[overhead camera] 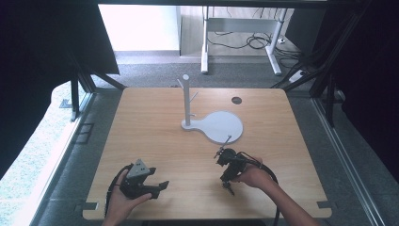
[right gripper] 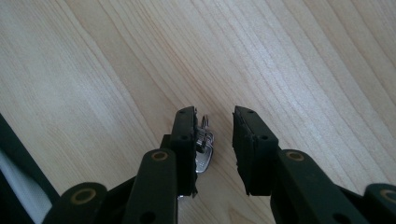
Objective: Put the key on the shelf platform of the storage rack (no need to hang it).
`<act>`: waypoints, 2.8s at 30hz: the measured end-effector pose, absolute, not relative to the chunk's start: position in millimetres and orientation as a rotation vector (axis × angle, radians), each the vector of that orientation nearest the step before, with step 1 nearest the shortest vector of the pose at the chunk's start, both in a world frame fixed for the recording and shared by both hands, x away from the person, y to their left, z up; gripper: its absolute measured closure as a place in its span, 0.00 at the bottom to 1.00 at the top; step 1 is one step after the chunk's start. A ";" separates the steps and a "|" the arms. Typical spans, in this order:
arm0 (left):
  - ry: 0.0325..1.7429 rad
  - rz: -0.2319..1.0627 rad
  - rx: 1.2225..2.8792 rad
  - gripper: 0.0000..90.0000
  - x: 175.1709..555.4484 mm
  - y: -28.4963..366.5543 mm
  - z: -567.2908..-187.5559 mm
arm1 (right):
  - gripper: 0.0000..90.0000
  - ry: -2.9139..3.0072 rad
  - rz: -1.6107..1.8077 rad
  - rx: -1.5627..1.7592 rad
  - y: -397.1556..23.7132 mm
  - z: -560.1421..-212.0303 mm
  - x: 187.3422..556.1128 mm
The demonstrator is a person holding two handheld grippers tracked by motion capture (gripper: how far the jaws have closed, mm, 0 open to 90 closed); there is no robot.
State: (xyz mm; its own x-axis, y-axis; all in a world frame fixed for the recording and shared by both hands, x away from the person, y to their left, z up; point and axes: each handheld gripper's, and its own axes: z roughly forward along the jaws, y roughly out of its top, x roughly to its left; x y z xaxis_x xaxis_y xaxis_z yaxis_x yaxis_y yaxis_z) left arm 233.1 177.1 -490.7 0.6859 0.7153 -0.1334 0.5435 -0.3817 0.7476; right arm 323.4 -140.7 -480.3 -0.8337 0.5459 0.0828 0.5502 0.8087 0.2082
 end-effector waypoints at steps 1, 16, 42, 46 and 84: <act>0.963 0.269 2.082 0.30 233.2 177.2 -490.7 | 0.80 -2.967 -0.350 -0.897 -140.0 -480.9 323.4; 0.967 0.269 2.081 0.30 233.6 178.2 -491.3 | 0.88 -2.952 -0.318 -0.902 -132.7 -490.8 323.3; 0.974 0.261 2.064 0.30 233.9 182.1 -490.0 | 0.99 -2.954 -0.245 -0.867 -136.5 -486.7 322.3; 0.976 0.263 2.064 0.30 233.8 182.6 -489.7 | 1.00 -2.963 -0.250 -0.851 -139.0 -480.0 323.0; 0.978 0.272 2.053 0.30 233.3 184.1 -487.6 | 1.00 -3.033 -0.365 -0.900 -154.7 -415.7 338.3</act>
State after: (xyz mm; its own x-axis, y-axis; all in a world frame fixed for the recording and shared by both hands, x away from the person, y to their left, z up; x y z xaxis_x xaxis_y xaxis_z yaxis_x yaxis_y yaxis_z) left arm 233.3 184.1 -487.6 0.6740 0.7245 -0.1445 0.5457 -0.3565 0.7584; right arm 338.3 -154.7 -415.7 -0.8393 0.5432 0.0238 0.5333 0.8140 0.2302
